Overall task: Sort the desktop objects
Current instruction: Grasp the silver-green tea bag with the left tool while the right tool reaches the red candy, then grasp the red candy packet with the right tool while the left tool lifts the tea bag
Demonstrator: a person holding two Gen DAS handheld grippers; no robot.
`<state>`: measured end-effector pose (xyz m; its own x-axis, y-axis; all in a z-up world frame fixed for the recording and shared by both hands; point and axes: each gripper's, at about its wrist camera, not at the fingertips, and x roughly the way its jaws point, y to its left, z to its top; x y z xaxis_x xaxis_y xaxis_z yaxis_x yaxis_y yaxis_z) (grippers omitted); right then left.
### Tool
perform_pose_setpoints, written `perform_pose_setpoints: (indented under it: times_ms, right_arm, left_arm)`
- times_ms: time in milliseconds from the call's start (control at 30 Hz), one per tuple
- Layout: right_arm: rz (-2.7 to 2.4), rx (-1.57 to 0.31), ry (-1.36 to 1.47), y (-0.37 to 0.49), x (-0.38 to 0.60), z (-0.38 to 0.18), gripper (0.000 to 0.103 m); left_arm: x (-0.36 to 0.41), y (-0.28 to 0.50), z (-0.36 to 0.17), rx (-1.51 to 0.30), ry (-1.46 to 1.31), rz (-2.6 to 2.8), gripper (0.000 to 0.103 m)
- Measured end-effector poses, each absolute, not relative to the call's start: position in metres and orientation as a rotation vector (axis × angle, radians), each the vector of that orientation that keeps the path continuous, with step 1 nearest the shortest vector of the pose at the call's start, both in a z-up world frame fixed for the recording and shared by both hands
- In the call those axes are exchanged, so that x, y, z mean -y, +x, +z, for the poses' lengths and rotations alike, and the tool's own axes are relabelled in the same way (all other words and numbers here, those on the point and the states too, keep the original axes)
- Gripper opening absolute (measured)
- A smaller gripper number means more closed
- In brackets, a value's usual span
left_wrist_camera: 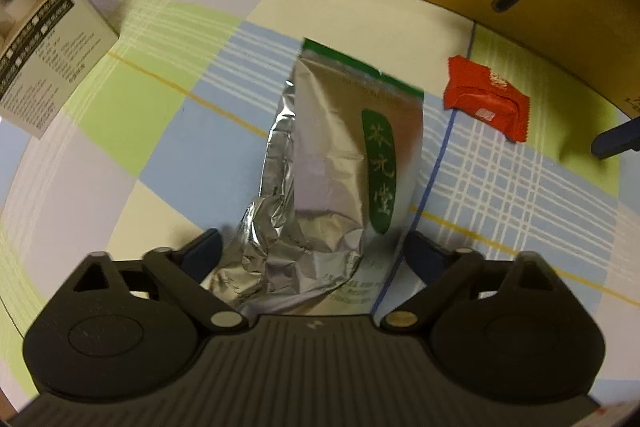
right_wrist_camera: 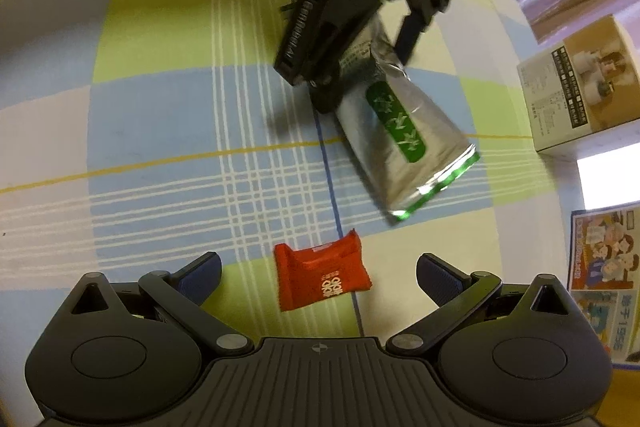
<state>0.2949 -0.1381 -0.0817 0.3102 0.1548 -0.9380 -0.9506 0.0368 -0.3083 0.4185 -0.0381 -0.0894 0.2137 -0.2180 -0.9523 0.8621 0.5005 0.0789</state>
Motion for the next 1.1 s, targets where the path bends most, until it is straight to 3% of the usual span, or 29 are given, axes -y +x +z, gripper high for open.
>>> perform_pose_setpoints:
  times_ms: [300, 667, 867, 967, 1033, 1100]
  right_arm:
    - [1.070, -0.918, -1.298, 0.308, 0.127, -0.086, 0.101]
    - [1.104, -1.035, -1.434, 0.320, 0.110, -0.116, 0.100]
    - [1.093, -1.061, -1.436, 0.328, 0.103, -0.121, 0.087]
    - [1.088, -1.089, -1.430, 0.332, 0.099, -0.122, 0.083]
    - [1.094, -1.115, -1.413, 0.332, 0.099, -0.121, 0.073]
    - [1.094, -1.142, -1.391, 0.331, 0.099, -0.118, 0.056]
  left_arm:
    - [0.022, 0.384, -0.086, -1.094, 0.700, -0.870, 0.060]
    - [-0.023, 0.300, -0.086, -1.074, 0.784, -0.898, 0.059]
    - [-0.038, 0.284, -0.087, -1.061, 0.739, -0.894, 0.061]
    - [-0.037, 0.282, -0.088, -1.045, 0.738, -0.893, 0.067]
    - [-0.036, 0.282, -0.088, -1.031, 0.739, -0.882, 0.074]
    - [-0.035, 0.280, -0.087, -1.022, 0.722, -0.879, 0.075]
